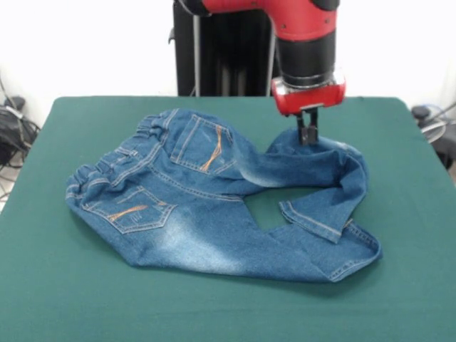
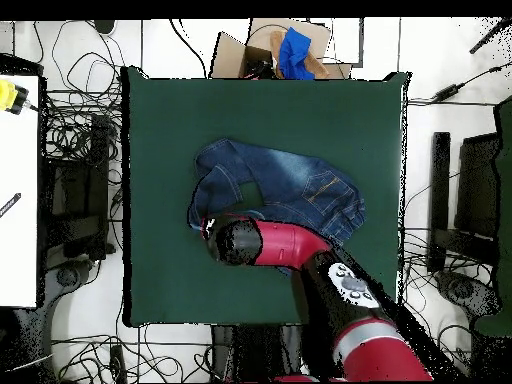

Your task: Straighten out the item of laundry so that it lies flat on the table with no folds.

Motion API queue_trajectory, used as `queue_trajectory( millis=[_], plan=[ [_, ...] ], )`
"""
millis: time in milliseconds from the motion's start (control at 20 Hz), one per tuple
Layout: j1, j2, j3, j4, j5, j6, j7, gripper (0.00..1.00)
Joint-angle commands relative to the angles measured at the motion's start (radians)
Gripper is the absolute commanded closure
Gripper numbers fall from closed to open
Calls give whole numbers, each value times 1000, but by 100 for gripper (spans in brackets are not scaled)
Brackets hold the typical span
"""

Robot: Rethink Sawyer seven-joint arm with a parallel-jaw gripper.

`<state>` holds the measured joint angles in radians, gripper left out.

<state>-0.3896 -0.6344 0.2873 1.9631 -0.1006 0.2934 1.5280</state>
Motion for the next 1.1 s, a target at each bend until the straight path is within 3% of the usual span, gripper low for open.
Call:
queue_trajectory(
  millis=[50,200,300,350,950,1100],
  plan=[
    [146,3,-43,47,143,-104,377,100],
    [193,-41,-69,54,187,-66,386,100],
    [202,-35,-79,55,195,-108,380,100],
    [203,-28,-82,60,202,-133,370,0],
    [142,-1,-30,79,179,-192,342,0],
    [121,46,1,77,176,-240,346,0]
  ],
)
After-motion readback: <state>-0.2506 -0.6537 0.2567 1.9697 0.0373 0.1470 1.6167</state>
